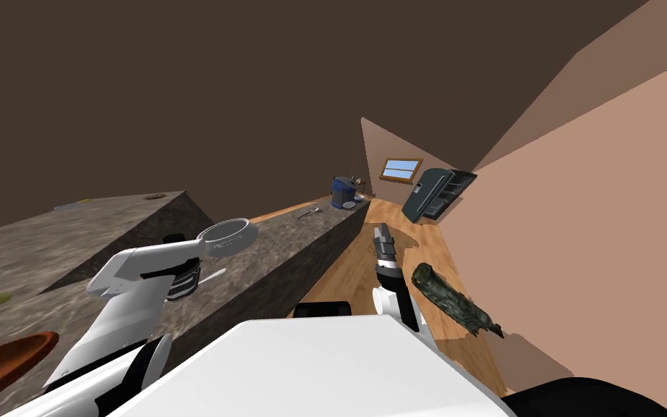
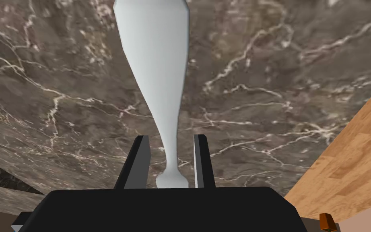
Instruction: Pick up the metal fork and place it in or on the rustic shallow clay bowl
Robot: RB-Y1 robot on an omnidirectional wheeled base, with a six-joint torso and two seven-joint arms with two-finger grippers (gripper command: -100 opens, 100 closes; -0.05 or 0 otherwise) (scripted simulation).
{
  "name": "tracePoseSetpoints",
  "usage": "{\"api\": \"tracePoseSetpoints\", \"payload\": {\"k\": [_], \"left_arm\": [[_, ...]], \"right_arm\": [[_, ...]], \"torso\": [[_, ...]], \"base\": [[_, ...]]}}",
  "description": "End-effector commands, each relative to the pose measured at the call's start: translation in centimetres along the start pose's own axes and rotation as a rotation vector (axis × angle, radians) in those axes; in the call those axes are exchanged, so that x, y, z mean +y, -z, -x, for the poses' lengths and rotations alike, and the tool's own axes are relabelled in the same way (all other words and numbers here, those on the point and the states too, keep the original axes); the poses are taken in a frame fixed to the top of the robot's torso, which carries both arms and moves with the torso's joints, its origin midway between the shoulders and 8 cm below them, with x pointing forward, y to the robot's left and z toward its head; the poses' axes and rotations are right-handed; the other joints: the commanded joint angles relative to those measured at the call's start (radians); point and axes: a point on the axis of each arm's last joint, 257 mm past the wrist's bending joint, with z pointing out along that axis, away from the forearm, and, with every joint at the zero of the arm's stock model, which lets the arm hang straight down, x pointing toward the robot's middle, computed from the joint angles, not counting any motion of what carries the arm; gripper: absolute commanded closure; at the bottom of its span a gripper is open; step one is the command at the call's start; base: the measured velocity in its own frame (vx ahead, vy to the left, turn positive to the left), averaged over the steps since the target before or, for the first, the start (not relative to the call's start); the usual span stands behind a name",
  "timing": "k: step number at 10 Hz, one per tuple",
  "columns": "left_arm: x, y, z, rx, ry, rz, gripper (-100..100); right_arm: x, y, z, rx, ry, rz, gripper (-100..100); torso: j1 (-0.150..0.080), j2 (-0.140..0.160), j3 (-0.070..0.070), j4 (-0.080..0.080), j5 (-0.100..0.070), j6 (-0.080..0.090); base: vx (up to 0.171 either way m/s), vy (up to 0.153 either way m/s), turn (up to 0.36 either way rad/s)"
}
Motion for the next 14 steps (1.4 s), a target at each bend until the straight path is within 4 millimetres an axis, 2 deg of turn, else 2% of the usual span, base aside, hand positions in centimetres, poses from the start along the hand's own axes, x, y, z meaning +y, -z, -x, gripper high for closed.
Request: {"api": "tracePoseSetpoints", "payload": {"k": [1,4,9,14], "left_arm": [[-1.3,0.6,1.2,-0.028,-0.012,-0.015,100],[-2.8,1.7,2.7,-0.044,-0.032,-0.019,100],[-5.7,3.4,4.0,-0.013,-0.059,-0.045,100],[-5.7,4.1,4.3,0.060,-0.065,0.013,100]], "right_arm": [[0.0,0.0,0.0,0.000,0.000,0.000,0],[0.0,0.0,0.0,0.000,0.000,0.000,0],[0.0,0.0,0.0,0.000,0.000,0.000,0],[0.0,0.0,0.0,0.000,0.000,0.000,0]], "torso": [[0.000,0.000,0.000,0.000,0.000,0.000],[-0.001,-0.003,-0.001,0.000,0.000,0.001],[-0.001,-0.011,-0.006,-0.001,0.001,0.003],[0.008,-0.016,-0.009,-0.003,0.004,0.004]], "base": [[-0.215,0.081,0.176],[-0.160,0.081,0.094],[-0.089,0.114,0.030],[-0.038,0.199,-0.055]]}}
